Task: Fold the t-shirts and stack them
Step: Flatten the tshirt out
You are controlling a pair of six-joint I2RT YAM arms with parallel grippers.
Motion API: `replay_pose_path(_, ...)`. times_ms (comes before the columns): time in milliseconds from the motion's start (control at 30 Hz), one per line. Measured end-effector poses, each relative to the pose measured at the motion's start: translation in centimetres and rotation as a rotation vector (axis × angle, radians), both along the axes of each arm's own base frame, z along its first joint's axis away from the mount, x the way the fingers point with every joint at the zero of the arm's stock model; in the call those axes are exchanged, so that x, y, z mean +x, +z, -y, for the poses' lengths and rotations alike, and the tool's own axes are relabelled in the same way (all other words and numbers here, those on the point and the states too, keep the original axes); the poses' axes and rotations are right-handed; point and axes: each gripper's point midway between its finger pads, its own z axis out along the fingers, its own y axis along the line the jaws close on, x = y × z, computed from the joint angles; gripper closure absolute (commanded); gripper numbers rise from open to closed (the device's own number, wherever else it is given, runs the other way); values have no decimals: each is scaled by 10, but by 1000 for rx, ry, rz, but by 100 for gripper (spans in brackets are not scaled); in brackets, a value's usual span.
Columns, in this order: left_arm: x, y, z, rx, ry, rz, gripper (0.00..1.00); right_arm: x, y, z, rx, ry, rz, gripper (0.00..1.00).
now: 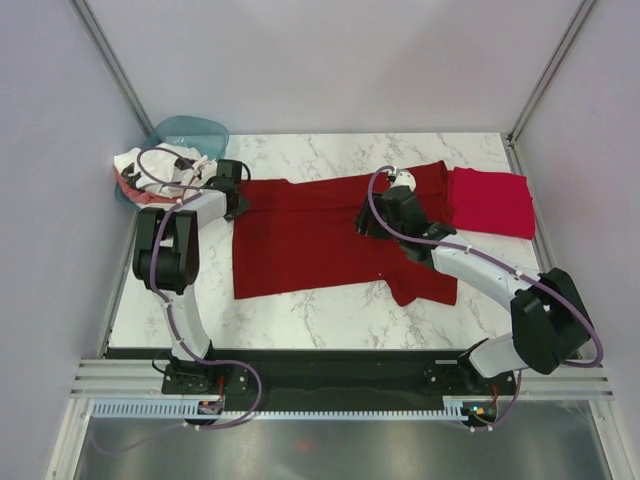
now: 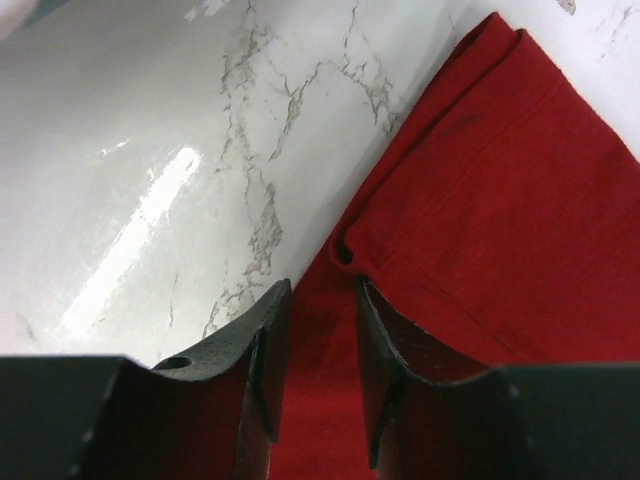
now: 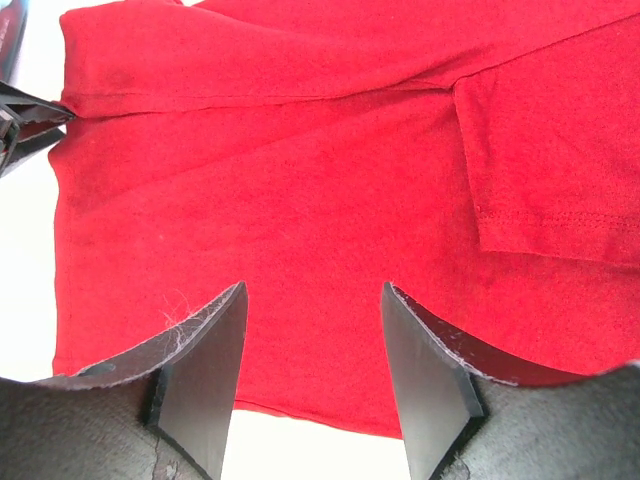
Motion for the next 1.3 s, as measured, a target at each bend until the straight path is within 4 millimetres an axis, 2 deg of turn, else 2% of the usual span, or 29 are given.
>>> replay_pose_path(400, 18, 4, -11, -87, -1, 84, 59, 0, -11, 0, -15, 1, -23, 35)
replay_pose_path(667, 29, 11, -7, -136, -46, 149, 57, 1, -15, 0, -25, 4, -29, 36)
replay_pose_path(833, 16, 3, -2, -169, -82, 175, 55, 1, -20, 0, -34, 5, -41, 36)
replay_pose_path(1167, 32, 22, -2, -181, -99, 223, 55, 1, -25, -1, -40, 7, -51, 36)
replay_pose_path(1300, 32, 20, -5, -197, -101, 236, 56, 1, -25, -1, -41, 8, -51, 36)
